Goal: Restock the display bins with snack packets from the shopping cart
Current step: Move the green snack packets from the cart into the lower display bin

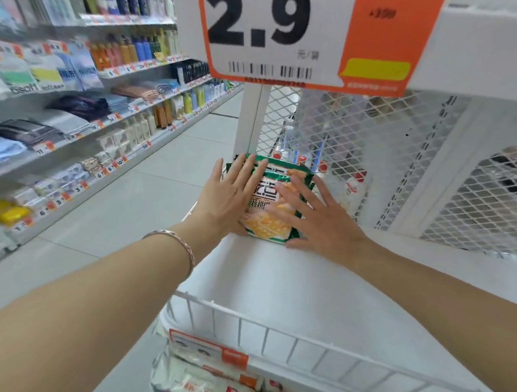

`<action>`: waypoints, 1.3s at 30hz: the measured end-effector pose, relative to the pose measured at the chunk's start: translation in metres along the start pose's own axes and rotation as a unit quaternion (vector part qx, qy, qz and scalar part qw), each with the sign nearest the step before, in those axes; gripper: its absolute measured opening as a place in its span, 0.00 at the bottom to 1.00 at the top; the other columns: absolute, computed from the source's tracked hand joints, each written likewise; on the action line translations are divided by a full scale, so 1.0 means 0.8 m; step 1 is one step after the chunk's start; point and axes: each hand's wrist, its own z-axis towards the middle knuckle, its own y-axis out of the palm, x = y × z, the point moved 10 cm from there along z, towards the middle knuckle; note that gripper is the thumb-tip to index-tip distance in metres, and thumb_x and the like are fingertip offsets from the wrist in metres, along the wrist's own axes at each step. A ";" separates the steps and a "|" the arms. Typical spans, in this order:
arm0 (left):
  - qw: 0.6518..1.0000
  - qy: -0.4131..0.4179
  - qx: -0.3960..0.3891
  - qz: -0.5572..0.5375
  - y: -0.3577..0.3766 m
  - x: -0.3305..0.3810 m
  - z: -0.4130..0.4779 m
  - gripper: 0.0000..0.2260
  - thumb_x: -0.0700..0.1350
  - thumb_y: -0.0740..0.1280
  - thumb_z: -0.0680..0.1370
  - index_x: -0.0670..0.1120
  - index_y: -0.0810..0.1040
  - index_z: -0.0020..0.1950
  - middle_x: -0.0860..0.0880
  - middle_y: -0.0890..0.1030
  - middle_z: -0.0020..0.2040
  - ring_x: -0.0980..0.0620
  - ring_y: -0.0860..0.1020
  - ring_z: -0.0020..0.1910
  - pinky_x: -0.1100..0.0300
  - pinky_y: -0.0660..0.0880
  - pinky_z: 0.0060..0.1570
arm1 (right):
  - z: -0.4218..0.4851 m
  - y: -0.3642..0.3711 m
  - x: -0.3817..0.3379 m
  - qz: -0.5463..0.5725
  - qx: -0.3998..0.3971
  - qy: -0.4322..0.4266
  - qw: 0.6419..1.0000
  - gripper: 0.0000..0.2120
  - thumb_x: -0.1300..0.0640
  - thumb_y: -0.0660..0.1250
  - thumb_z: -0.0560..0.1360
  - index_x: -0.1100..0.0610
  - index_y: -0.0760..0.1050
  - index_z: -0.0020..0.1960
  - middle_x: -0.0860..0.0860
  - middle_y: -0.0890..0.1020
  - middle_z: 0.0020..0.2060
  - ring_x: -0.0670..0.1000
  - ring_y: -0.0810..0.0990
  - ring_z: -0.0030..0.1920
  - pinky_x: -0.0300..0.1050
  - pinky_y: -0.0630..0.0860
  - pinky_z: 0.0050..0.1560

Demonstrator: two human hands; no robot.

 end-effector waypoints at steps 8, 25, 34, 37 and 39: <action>0.999 0.003 -0.020 -0.045 -0.036 -0.020 -0.045 0.49 0.70 0.59 0.76 0.45 0.33 0.80 0.45 0.38 0.81 0.45 0.40 0.81 0.44 0.42 0.78 | -0.005 -0.057 0.008 0.228 -0.049 0.083 0.969 0.28 0.40 0.46 0.81 0.48 0.72 0.73 0.52 0.62 0.79 0.59 0.52 0.80 0.66 0.47 0.77; 0.887 -0.367 -0.185 -0.212 -0.095 -0.141 -0.577 0.31 0.56 0.57 0.83 0.44 0.51 0.81 0.44 0.52 0.82 0.44 0.52 0.80 0.41 0.56 0.75 | -0.089 -0.342 -0.295 0.453 -0.116 0.021 0.884 0.26 0.48 0.50 0.82 0.59 0.67 0.75 0.59 0.65 0.77 0.59 0.63 0.76 0.61 0.58 0.76; 0.799 -0.531 -0.147 -0.241 -0.144 -0.158 -0.757 0.27 0.49 0.62 0.81 0.45 0.61 0.78 0.44 0.67 0.75 0.43 0.67 0.72 0.42 0.65 0.70 | -0.077 -0.393 -0.446 0.551 -0.255 -0.051 0.793 0.16 0.51 0.62 0.80 0.59 0.77 0.62 0.57 0.84 0.50 0.57 0.82 0.50 0.52 0.79 0.53; 0.731 -0.623 -0.134 -0.244 -0.153 -0.141 -0.822 0.23 0.47 0.62 0.81 0.42 0.66 0.74 0.40 0.73 0.69 0.40 0.70 0.67 0.44 0.67 0.66 | -0.108 -0.400 -0.524 0.576 -0.387 -0.075 0.716 0.30 0.42 0.64 0.80 0.62 0.67 0.72 0.58 0.81 0.58 0.58 0.81 0.57 0.49 0.77 0.51; 0.692 -0.665 -0.125 -0.252 -0.154 -0.124 -0.858 0.22 0.45 0.63 0.80 0.41 0.68 0.73 0.39 0.74 0.68 0.38 0.70 0.66 0.44 0.68 0.65 | -0.128 -0.397 -0.554 0.585 -0.439 -0.048 0.680 0.31 0.46 0.66 0.80 0.65 0.62 0.73 0.60 0.79 0.59 0.58 0.80 0.55 0.48 0.76 0.49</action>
